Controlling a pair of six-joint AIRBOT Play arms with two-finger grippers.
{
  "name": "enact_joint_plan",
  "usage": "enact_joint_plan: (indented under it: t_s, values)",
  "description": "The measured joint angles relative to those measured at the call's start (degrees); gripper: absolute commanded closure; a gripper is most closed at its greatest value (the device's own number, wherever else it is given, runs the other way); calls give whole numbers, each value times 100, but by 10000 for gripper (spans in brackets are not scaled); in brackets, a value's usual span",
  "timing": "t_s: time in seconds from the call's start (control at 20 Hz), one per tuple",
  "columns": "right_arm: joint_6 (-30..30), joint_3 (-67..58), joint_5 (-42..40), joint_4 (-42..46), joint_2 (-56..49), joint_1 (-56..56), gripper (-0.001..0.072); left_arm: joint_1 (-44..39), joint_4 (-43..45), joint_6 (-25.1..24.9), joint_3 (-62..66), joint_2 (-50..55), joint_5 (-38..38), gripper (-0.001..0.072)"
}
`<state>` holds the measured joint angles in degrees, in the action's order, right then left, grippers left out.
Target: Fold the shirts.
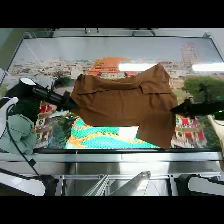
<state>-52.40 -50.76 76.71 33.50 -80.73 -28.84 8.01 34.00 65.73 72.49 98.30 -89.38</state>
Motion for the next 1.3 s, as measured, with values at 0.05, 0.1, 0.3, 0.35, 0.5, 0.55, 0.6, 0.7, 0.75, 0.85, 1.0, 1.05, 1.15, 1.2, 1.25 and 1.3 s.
enact_joint_plan:
  t_s: [0.05,0.1,0.3,0.35,0.5,0.55,0.6,0.7,0.75,0.85,1.0,1.05,1.15,1.2,1.25,1.3]
  values:
    - [61,-94,299,-376,374,-173,690,66,-649,-197,24,-313,-299,684]
    - [116,-203,516,-874,774,-358,690,149,-1440,-380,52,-673,-555,684]
    - [380,-848,699,-3480,2553,-1049,690,625,-4756,-1060,190,-2365,-1333,683]
    - [468,-1058,516,-3998,2986,-1182,690,815,-5388,-1196,306,-2747,-1447,683]
    - [745,-1709,-472,-4769,4127,-1526,690,1801,-6555,-1443,846,-3773,-1392,683]
    - [804,-1897,-772,-4802,4411,-1611,690,2194,-6754,-1453,1016,-4022,-1320,683]
    - [841,-2050,-1025,-4774,4623,-1676,690,2616,-6828,-1438,1158,-4223,-1233,683]
    - [861,-2284,-1432,-4522,4898,-1762,690,3436,-6773,-1292,1357,-4498,-1080,683]
    - [852,-2356,-1521,-4341,4937,-1786,690,3713,-6627,-1233,1388,-4581,-1023,683]
    - [765,-2435,-1473,-4041,4798,-1779,690,3860,-6183,-1182,1305,-4638,-844,683]
    - [704,-2402,-1137,-3587,4172,-1355,690,3209,-5117,-1346,997,-4284,-463,683]
    - [704,-2354,-1091,-3351,3926,-1126,690,2892,-4721,-1427,879,-4068,-323,682]
    - [697,-2203,-1047,-2743,3285,-551,691,2262,-3995,-1600,706,-3493,-20,683]
    - [682,-2122,-1091,-2441,2892,-280,690,1985,-3550,-1668,682,-3095,188,683]
    - [682,-2063,-1152,-2192,2492,-70,691,1755,-3115,-1716,728,-2636,369,682]
    - [680,-2020,-1231,-2000,2024,107,691,1596,-2771,-1742,837,-2177,516,682]
